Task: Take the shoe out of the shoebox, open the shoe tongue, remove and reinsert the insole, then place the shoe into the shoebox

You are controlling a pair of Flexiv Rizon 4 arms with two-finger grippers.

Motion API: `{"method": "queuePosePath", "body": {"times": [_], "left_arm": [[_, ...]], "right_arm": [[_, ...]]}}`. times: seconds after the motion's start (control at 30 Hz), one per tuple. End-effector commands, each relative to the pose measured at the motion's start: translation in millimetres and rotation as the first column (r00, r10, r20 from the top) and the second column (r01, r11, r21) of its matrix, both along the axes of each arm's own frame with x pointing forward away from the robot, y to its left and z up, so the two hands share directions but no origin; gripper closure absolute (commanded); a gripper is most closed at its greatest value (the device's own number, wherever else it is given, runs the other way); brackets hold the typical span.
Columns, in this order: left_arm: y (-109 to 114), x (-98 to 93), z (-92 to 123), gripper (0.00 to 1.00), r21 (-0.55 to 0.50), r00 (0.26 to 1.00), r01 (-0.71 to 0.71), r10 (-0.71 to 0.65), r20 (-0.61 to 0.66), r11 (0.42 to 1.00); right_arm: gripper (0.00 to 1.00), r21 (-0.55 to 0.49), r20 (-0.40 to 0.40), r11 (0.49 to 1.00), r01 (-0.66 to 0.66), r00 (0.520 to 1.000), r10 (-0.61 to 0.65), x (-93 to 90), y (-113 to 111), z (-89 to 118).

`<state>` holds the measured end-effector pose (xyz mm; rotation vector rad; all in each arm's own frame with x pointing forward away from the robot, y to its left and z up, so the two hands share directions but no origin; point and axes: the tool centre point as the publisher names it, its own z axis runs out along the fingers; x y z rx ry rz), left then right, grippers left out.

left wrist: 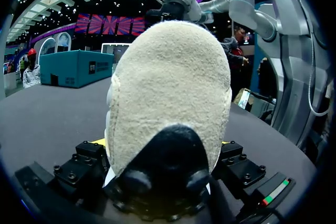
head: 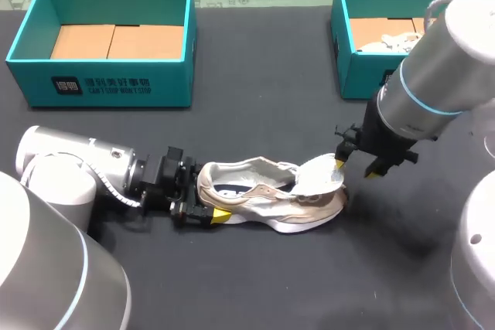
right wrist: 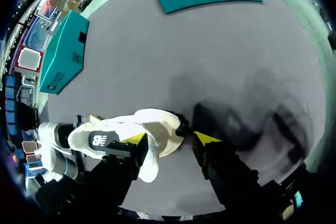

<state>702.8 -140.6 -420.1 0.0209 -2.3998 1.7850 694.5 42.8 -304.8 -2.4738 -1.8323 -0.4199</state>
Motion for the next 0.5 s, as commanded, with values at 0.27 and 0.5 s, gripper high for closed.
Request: {"method": "queuePosePath", "body": {"times": [0.27, 0.5], "left_arm": [[-1.3, 0.8, -2.3, 1.00, 0.001, 1.000, -0.001, 0.001, -0.001, 1.000], [-1.3, 0.8, -2.3, 1.00, 0.001, 1.000, -0.001, 0.001, -0.001, 1.000]], "right_arm": [[0.47, -0.310, 0.011, 0.944, -0.116, 0.992, 0.126, 1.6, 24.3, 96.9], [0.53, -0.381, -0.034, 0.856, -0.350, 0.930, 0.365, 14.7, 55.6, 112.6]]}}
